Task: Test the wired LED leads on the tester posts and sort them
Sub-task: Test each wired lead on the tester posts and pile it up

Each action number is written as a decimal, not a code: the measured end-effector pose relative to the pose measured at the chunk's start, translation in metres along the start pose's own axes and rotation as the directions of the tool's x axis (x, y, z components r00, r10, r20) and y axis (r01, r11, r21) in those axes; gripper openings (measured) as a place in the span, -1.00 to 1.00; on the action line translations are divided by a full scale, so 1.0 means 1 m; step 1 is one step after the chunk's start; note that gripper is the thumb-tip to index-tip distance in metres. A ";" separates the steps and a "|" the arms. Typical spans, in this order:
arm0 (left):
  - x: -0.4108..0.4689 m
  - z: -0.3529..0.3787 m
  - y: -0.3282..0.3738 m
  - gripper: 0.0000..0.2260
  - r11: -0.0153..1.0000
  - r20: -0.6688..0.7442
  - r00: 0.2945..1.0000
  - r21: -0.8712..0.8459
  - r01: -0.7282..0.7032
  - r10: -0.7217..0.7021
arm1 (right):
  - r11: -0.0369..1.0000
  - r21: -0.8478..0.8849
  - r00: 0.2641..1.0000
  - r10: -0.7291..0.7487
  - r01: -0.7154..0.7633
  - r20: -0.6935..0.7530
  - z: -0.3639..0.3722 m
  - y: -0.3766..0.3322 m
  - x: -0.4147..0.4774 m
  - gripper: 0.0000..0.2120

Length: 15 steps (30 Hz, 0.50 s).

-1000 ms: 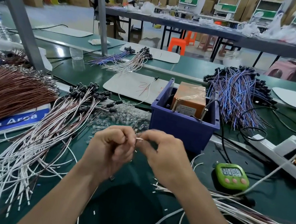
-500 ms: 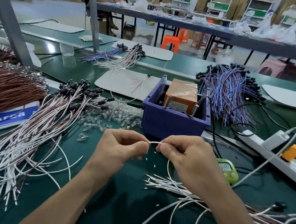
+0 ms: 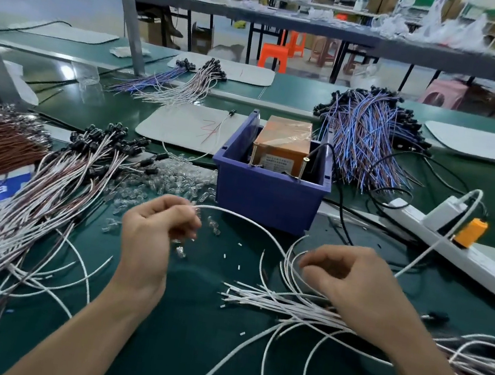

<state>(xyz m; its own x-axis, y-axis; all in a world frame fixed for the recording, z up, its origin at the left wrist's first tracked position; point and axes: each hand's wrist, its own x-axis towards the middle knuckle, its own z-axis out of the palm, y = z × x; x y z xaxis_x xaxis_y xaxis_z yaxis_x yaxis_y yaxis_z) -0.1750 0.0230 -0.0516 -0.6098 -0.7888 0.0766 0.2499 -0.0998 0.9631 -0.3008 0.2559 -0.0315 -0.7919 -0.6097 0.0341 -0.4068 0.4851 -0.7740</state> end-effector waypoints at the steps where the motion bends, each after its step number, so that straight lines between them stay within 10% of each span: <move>1: 0.002 -0.002 0.002 -0.74 0.999 -0.027 0.999 -0.038 0.031 -0.032 | 1.000 0.004 0.998 0.004 -0.004 -0.067 -0.006 0.002 -0.001 -0.90; 4: 0.006 -0.005 0.007 -0.63 0.968 -0.068 0.981 -0.190 0.164 -0.180 | 0.998 -0.053 0.980 0.002 -0.013 -0.197 -0.024 0.007 -0.005 -0.85; 15: 0.024 -0.016 0.012 -0.56 0.841 -0.002 0.940 -0.447 0.305 -0.342 | 0.956 -0.292 0.999 0.037 -0.026 0.035 -0.016 0.000 -0.011 -0.82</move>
<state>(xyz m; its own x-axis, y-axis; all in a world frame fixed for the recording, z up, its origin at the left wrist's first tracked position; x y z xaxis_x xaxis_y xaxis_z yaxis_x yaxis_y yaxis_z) -0.1746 -0.0069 -0.0419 -0.6568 -0.7086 -0.2579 0.3603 -0.5954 0.7181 -0.2992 0.2727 -0.0219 -0.7902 -0.6126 -0.0169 -0.5016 0.6624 -0.5564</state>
